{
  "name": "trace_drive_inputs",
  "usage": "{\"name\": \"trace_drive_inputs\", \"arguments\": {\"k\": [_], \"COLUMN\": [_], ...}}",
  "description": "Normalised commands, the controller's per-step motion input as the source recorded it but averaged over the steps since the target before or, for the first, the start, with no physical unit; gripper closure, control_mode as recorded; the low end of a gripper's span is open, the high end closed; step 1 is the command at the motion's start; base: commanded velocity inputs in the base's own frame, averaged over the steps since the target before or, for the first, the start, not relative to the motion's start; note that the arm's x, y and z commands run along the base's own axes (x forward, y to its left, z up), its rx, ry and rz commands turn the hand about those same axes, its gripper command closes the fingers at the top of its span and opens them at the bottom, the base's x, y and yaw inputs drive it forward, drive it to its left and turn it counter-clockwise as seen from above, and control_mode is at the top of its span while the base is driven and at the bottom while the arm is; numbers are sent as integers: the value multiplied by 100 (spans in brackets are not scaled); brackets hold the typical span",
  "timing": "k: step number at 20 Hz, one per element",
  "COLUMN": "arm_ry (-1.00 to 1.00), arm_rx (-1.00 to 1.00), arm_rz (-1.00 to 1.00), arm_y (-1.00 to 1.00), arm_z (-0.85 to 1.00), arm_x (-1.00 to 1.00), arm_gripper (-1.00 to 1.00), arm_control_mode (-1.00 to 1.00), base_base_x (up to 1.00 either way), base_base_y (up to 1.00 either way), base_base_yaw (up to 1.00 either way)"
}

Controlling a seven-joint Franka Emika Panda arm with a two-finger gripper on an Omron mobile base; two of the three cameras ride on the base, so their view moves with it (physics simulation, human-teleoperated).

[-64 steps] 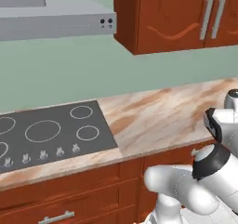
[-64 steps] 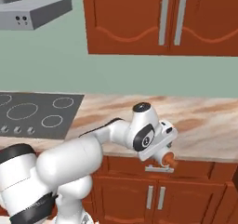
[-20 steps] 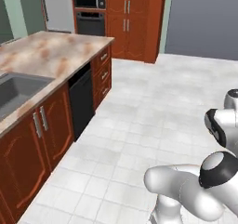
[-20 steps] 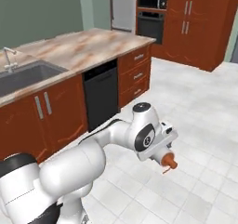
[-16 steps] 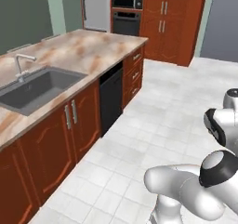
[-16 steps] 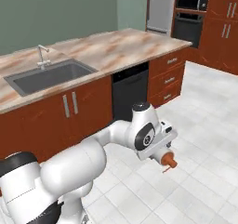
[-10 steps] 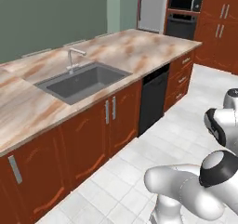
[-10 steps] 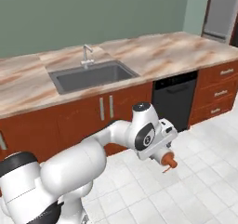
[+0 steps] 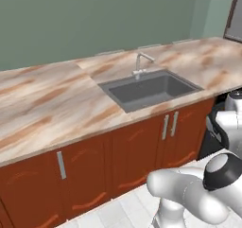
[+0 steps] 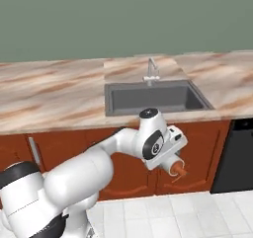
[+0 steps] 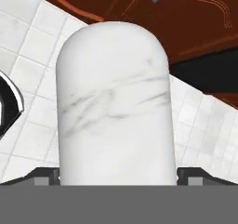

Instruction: Restock the sink supplies by placing the sponge and soap dispenser on the counter and next to the sink. Make sure the soap dispenser is upright.

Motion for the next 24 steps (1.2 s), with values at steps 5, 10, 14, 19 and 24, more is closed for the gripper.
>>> {"name": "trace_drive_inputs", "arguments": {"k": [5, 10, 14, 19, 24], "arm_ry": [0, 0, 0, 0, 28], "arm_rx": [0, 0, 0, 0, -2], "arm_rz": [0, 0, 0, 0, 6], "arm_y": [0, 0, 0, 0, 0], "arm_z": [0, 0, 0, 0, 0], "arm_x": [0, 0, 0, 0, 75], "arm_gripper": [100, 100, 100, 100, 100], "arm_control_mode": [100, 100, 100, 100, -100], "base_base_x": [94, 71, 25, 27, 15], "base_base_y": [-6, -6, -17, 0, 0], "base_base_yaw": [50, 47, 39, 18, 4]}}
